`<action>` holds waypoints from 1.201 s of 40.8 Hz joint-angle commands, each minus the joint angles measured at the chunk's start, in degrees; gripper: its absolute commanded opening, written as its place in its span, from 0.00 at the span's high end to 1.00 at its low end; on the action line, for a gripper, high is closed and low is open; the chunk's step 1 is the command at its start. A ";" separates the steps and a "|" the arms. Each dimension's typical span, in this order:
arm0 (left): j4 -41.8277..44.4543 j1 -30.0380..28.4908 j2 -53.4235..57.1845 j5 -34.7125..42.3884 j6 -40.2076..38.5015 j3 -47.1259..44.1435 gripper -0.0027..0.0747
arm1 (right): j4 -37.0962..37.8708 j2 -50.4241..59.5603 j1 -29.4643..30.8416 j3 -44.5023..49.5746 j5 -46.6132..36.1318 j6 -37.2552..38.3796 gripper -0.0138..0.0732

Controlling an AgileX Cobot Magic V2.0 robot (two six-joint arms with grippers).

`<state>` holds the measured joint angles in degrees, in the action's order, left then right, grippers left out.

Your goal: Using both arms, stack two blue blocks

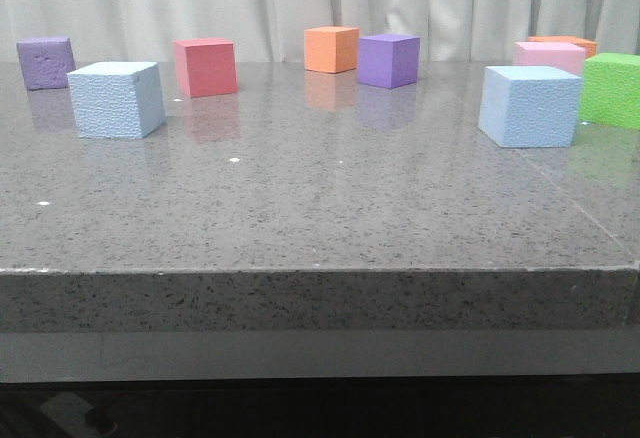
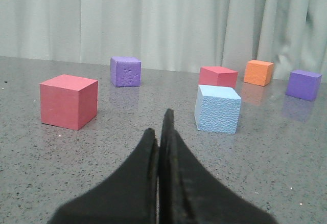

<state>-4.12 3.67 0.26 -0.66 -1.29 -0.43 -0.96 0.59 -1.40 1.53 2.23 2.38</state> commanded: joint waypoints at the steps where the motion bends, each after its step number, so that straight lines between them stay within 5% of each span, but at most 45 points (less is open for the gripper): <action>1: -0.10 0.02 1.01 4.62 -0.35 -0.02 0.99 | -0.19 0.99 0.35 -0.31 -4.81 -0.48 0.98; 20: -4.17 0.13 1.01 7.06 -0.35 3.56 0.99 | -0.24 0.99 0.35 -4.32 -7.34 -0.42 0.98; 38: -2.40 0.13 -9.04 -15.29 0.05 34.57 0.99 | -0.19 -10.72 0.35 -33.38 16.34 -0.48 0.98; 43: -2.40 0.13 -14.47 -22.84 0.05 39.97 0.99 | -0.19 -16.27 0.35 -38.08 22.36 -0.48 0.98; 49: -2.40 0.13 -19.04 -23.06 0.05 40.16 0.99 | -0.24 -21.03 0.35 -38.45 23.10 -0.48 0.98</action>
<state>-6.43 3.67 -15.96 -26.72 -1.29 38.03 -0.96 -17.40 -1.40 -34.95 28.52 2.38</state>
